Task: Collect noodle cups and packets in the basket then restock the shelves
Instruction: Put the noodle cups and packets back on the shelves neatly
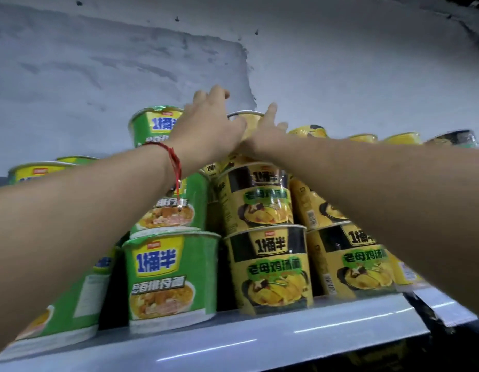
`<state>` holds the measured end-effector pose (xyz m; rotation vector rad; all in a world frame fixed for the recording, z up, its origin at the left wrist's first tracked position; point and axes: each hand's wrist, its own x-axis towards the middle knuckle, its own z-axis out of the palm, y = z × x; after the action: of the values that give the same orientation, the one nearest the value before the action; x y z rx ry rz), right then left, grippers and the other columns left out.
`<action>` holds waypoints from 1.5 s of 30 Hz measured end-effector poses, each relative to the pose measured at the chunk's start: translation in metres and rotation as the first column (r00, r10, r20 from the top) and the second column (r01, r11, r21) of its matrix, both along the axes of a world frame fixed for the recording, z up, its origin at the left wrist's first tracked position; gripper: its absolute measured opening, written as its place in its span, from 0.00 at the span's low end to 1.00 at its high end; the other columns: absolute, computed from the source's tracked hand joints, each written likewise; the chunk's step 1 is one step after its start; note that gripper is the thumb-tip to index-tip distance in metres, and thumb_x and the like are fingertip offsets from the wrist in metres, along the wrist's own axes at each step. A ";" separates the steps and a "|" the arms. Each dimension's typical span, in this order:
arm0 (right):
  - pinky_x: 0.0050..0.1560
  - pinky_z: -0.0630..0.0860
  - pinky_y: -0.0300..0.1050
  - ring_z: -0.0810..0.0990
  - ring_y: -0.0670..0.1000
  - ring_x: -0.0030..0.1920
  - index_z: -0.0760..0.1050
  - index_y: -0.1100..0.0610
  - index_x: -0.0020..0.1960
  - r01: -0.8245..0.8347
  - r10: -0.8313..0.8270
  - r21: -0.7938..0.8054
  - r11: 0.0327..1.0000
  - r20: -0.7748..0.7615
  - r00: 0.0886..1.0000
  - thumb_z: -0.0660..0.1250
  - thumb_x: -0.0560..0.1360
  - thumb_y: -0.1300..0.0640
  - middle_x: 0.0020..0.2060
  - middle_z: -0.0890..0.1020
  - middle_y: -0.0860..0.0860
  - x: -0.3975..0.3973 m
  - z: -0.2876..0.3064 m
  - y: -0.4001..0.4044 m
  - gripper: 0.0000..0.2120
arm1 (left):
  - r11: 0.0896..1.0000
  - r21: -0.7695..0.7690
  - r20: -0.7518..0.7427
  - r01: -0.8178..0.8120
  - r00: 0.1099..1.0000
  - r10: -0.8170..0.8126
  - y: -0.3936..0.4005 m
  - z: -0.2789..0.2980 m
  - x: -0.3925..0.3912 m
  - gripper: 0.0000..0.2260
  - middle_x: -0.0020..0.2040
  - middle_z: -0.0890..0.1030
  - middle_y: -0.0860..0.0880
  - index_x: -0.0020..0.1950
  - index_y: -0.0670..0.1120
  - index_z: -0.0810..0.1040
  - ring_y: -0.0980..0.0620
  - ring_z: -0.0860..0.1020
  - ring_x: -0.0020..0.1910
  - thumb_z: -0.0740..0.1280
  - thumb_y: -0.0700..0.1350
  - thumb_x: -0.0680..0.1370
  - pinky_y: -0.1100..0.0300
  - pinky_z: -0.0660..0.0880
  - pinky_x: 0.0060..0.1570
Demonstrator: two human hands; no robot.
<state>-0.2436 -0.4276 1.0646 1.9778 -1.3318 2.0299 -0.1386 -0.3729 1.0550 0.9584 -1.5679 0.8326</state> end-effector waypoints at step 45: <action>0.69 0.68 0.56 0.66 0.59 0.70 0.35 0.49 0.79 -0.303 0.312 0.186 0.935 -0.024 0.950 0.75 0.62 0.33 0.74 0.56 0.55 -0.050 -0.112 -0.023 0.63 | 0.951 0.278 0.087 -0.131 0.990 0.111 -0.025 0.050 -0.020 0.16 0.49 0.79 0.49 0.57 0.50 0.74 0.50 0.79 0.42 0.67 0.59 0.77 0.58 0.77 0.36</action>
<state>-0.2937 -0.4511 0.9525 2.4415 -1.3076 2.0180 -0.1590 -0.3976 1.1054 1.2540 -1.7343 0.7444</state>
